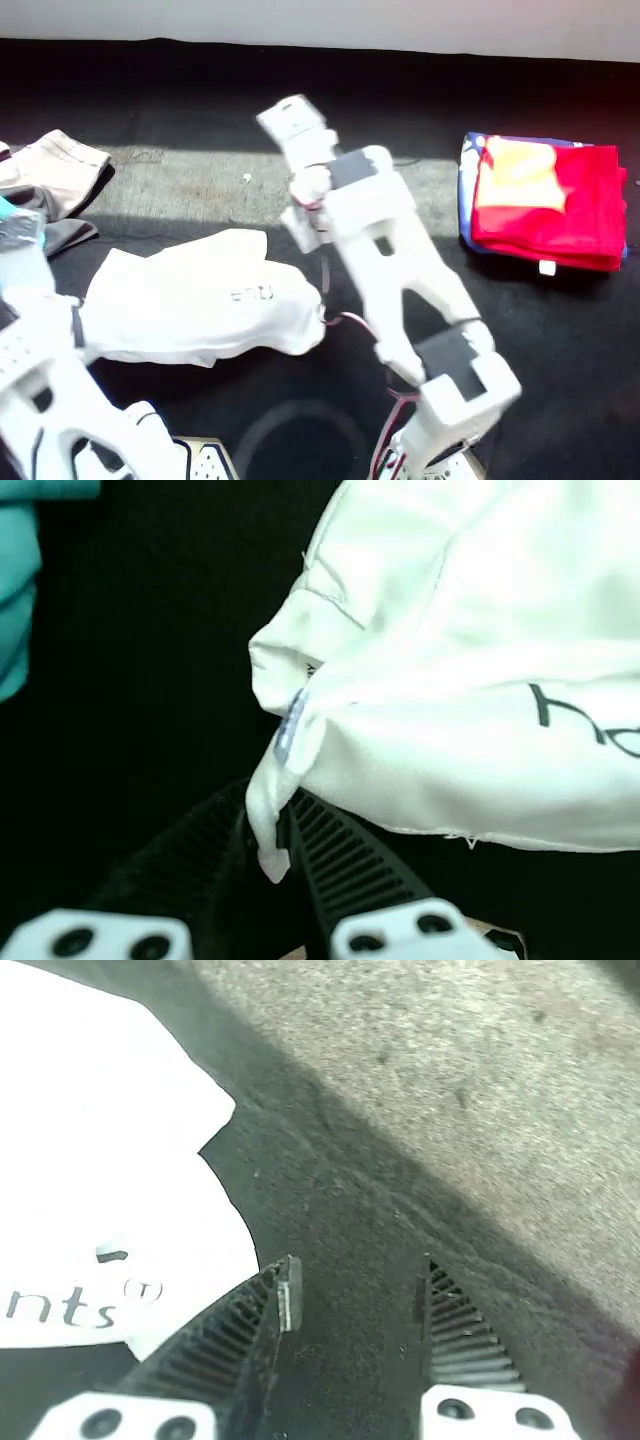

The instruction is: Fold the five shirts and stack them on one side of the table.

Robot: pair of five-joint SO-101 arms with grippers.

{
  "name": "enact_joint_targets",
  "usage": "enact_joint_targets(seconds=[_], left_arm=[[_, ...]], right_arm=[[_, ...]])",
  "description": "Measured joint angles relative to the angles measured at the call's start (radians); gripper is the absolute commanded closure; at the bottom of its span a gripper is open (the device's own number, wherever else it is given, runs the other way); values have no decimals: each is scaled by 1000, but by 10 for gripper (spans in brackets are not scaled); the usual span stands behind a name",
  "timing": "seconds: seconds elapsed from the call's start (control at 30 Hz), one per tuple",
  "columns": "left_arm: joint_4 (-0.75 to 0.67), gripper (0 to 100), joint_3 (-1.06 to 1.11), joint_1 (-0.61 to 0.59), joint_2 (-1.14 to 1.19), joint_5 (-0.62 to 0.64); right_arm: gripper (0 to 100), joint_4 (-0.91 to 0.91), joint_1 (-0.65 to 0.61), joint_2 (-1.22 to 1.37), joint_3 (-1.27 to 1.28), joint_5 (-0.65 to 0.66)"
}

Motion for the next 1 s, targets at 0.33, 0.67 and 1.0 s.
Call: enact_joint_targets(seconds=[0.33, 0.67, 1.0], left_arm=[[0, 991, -109, -32, 147, 0], [0, 991, -109, -32, 158, 0], [0, 991, -109, -32, 158, 0]], right_arm=[[811, 0, -153, 358, -262, 0], [811, 0, -199, 566, -505, 26], [988, 0, -199, 755, -749, 52]])
